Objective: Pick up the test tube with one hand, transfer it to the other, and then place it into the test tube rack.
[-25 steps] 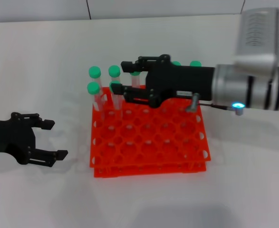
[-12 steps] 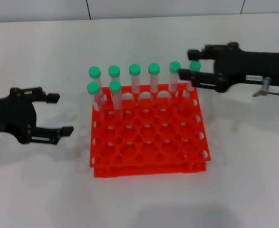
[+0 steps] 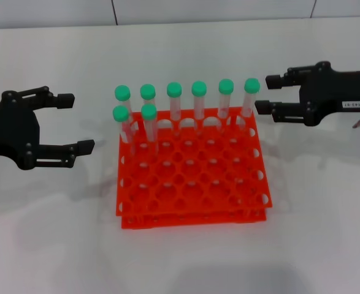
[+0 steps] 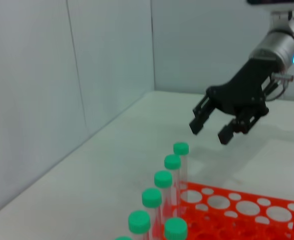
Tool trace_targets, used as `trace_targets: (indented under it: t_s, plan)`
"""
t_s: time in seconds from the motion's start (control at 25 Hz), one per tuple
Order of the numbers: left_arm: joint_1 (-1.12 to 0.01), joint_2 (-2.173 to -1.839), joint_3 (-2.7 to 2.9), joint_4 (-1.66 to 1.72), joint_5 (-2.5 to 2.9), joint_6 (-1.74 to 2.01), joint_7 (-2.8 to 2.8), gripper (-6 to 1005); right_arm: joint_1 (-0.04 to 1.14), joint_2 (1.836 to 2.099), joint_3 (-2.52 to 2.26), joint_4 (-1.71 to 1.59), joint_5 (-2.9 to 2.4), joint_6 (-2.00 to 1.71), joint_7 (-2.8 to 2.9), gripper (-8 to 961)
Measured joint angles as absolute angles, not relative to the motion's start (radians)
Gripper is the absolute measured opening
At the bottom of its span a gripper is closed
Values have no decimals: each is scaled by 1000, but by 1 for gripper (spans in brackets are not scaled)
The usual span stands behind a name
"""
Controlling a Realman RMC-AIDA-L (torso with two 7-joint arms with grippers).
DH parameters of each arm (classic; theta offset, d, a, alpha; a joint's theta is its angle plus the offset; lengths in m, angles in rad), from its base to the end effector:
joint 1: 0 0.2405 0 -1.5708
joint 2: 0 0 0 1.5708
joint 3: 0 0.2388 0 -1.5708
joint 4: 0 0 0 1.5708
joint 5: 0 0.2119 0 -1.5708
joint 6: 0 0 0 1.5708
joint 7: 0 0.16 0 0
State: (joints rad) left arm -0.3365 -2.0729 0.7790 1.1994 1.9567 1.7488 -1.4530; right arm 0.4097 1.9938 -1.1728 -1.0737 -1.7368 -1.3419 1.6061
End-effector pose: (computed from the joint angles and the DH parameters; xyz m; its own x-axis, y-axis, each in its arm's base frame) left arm -0.2312 0.3022 0.0704 0.9257 0.1139 0.3608 0.2304 -0.9261 -0.2986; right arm 0.1950 0.3566 0.0282 0.9015 -0.1783 -0.3942 -0.3118 -0.8995 -0.3061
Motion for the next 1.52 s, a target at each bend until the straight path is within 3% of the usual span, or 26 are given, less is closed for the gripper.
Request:
trace_targets:
  t_s: [1.52]
  plan:
    - [-328,-2077,779,1187,1941,1787,-1424,892,380,2010,-1166,-1128,-1791,-1401,1603,546]
